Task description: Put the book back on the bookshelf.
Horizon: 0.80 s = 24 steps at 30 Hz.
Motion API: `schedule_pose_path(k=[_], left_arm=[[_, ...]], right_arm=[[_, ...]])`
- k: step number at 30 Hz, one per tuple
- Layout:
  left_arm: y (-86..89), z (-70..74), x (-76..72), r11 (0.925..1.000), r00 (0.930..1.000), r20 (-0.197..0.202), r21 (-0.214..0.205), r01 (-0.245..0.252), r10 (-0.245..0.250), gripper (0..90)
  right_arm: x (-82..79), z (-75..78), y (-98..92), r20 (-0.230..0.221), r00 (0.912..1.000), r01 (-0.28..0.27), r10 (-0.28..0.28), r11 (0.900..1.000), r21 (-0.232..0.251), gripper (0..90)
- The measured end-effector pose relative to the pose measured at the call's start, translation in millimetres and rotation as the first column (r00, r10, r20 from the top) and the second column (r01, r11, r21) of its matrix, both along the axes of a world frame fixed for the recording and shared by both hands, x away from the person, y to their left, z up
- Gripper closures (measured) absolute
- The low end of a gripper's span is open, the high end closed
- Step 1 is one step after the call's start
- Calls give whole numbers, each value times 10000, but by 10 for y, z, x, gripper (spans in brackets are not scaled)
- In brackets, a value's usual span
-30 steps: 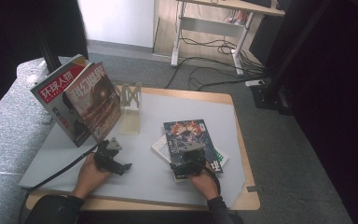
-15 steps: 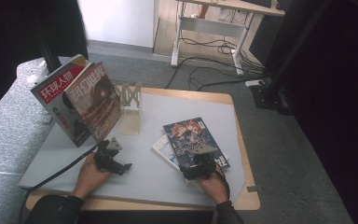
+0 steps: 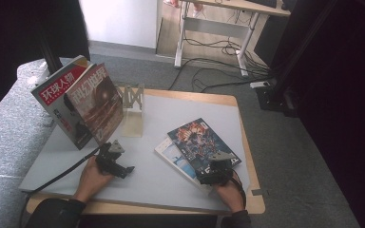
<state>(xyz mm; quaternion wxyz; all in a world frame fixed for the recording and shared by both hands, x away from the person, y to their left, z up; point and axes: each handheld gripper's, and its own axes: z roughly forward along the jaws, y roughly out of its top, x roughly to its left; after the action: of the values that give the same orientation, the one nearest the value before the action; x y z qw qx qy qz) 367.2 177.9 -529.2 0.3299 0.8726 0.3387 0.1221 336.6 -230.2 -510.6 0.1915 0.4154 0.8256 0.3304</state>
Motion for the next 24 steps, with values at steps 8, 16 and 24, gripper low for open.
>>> schedule_pose_path(k=[8, 16, 24], left_arm=[[0, 0, 1, 10000, 10000, -4, 1, 0, 0, 0], [1, 0, 1, 10000, 10000, -6, 6, 1, -1, 0], [1, 1, 0, 10000, 10000, -25, 22, 6, -6, 0]], right_arm=[[66, 135, -78, -102, 9995, -293, 299, 9984, 480, 53], [461, 170, -134, -93, 10000, -10, 13, 9996, 275, 19], [866, 98, -201, -349, 9994, 75, -61, 9991, 427, 5]])
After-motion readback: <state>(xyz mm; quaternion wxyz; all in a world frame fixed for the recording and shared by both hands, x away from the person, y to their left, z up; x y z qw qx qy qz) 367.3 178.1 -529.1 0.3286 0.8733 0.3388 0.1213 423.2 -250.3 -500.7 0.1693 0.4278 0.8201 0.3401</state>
